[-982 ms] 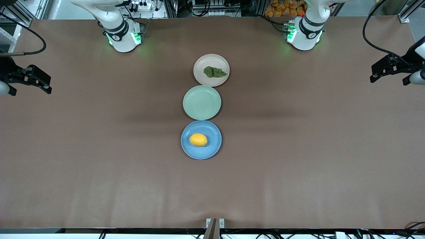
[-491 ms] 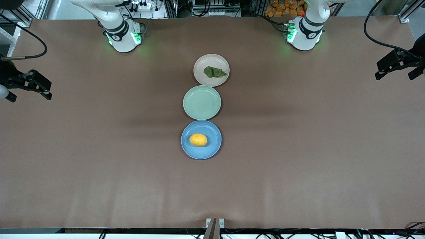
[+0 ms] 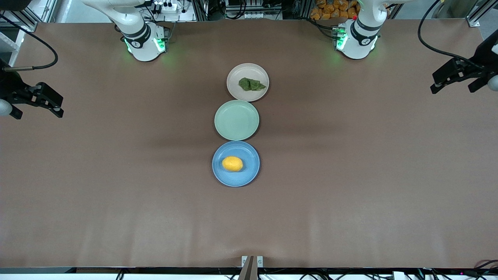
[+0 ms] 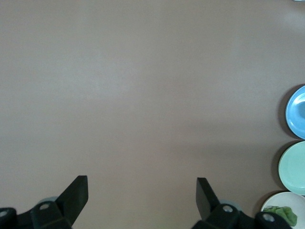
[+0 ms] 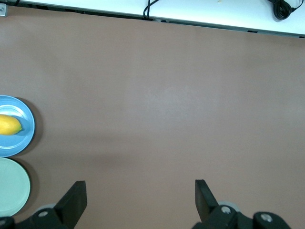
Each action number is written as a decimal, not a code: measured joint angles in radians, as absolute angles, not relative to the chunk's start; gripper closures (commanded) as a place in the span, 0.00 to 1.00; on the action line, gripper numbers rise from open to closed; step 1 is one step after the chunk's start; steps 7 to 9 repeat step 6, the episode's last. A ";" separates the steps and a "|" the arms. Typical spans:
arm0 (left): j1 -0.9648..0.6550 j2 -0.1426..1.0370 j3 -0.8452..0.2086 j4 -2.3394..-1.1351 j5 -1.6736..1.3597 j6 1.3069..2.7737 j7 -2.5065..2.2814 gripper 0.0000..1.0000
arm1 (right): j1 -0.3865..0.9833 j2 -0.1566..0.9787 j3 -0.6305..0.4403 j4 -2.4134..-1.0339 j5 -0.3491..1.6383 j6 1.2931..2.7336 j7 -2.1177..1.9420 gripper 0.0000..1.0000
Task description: Place lemon and lettuce in plates
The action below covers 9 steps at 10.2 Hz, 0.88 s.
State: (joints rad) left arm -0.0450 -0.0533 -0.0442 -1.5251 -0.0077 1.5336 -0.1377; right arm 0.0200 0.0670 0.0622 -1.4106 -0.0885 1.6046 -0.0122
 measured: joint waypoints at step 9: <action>-0.056 -0.051 -0.049 -1.525 -0.008 1.532 -0.155 0.00 | -0.002 0.068 0.050 -1.425 0.013 1.602 -0.050 0.00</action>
